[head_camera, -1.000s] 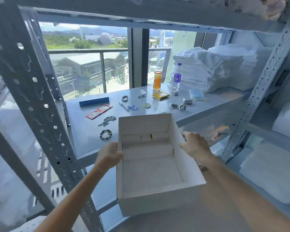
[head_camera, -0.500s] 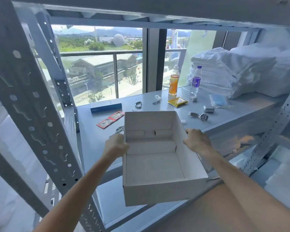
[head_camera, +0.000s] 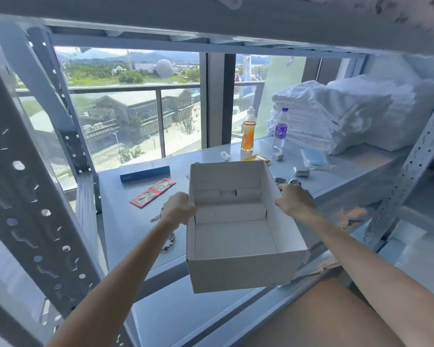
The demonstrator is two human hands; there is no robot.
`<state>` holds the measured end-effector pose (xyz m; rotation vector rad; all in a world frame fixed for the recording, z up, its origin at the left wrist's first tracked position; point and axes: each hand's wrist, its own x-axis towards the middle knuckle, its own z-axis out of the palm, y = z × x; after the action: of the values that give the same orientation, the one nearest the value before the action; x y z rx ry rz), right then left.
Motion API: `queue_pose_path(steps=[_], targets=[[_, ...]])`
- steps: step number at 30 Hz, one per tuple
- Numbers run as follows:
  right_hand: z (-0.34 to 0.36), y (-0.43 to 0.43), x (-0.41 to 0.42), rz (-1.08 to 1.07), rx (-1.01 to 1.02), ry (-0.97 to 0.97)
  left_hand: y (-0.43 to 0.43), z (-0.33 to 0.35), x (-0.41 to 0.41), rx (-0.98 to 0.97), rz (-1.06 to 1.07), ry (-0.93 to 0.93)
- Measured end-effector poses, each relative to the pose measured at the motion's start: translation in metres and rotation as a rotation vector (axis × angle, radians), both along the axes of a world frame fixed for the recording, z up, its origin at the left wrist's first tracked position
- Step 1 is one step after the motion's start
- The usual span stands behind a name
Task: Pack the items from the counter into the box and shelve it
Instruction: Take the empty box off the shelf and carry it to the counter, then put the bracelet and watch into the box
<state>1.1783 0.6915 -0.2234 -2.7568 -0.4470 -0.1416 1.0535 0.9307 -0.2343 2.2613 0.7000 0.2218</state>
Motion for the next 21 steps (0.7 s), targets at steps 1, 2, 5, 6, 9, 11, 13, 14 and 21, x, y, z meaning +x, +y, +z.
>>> queue_pose_path(steps=[1,2,5,6,9,11,13,14,21], targets=[[0.003,-0.006,-0.002,0.004,-0.008,-0.007,-0.005,0.001,-0.003,-0.003,-0.002,-0.010],[0.005,-0.012,-0.004,0.006,-0.012,-0.004,-0.011,0.002,-0.007,-0.001,-0.004,-0.017],[0.008,-0.031,-0.013,0.037,-0.027,-0.001,-0.031,0.005,-0.022,0.025,-0.009,-0.016],[0.008,-0.038,-0.018,0.045,-0.022,0.002,-0.038,0.005,-0.028,0.036,-0.003,-0.009],[0.005,-0.057,-0.035,0.080,-0.021,-0.001,-0.059,-0.001,-0.049,0.030,0.012,0.000],[0.002,-0.070,-0.047,0.093,-0.024,0.014,-0.072,-0.006,-0.063,0.038,0.012,0.014],[-0.002,-0.079,-0.056,0.108,-0.040,0.036,-0.081,-0.009,-0.077,0.083,0.027,0.047],[-0.004,-0.082,-0.060,0.120,-0.051,0.049,-0.086,-0.011,-0.084,0.108,0.040,0.072],[-0.019,-0.066,-0.066,0.171,-0.054,0.073,-0.088,-0.018,-0.105,0.119,0.104,0.109]])
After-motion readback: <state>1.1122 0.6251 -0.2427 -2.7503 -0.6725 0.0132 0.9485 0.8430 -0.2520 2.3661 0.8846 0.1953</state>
